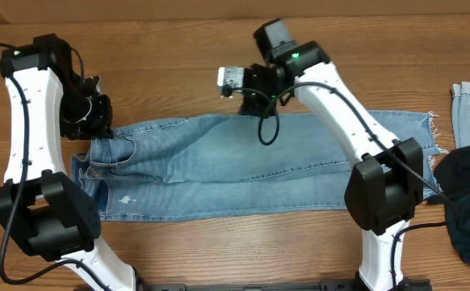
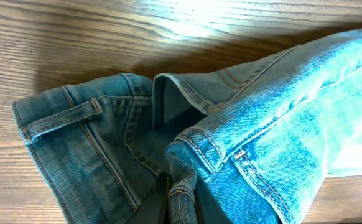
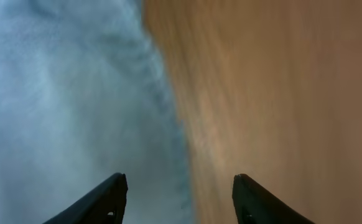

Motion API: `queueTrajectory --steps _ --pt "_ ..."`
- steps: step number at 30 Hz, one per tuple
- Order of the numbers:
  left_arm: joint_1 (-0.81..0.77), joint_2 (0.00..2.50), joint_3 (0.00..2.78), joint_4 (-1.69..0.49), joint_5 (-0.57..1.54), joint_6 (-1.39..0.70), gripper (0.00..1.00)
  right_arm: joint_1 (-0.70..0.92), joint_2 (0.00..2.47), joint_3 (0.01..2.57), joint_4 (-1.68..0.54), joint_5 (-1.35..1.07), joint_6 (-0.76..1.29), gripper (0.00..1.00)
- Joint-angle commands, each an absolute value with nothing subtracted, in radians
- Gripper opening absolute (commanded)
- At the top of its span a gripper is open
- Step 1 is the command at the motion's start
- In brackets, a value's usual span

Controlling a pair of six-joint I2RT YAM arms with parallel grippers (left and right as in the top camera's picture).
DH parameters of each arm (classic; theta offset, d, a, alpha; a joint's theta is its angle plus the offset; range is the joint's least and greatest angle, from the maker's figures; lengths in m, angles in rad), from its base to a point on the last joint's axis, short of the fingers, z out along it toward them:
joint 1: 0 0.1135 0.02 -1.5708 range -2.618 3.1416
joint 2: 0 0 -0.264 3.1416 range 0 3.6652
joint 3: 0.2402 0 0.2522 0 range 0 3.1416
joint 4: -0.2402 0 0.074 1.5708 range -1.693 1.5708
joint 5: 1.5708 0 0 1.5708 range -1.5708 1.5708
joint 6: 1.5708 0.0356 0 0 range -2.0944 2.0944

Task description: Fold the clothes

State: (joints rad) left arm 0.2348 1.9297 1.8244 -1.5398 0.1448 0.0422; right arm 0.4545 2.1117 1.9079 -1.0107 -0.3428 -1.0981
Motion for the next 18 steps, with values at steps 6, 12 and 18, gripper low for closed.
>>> queueTrajectory --steps 6,12,18 --pt "0.228 1.909 1.818 -1.539 -0.08 -0.106 0.04 0.493 2.233 1.89 -0.942 -0.361 -1.135 0.6" --pt "0.229 1.901 1.819 -1.532 -0.191 -0.191 0.04 0.535 2.296 1.89 -0.937 -0.36 -1.16 0.57" --pt "0.229 1.901 1.819 -1.529 -0.19 -0.191 0.04 0.524 2.276 1.905 -0.947 -0.282 -1.056 0.1"
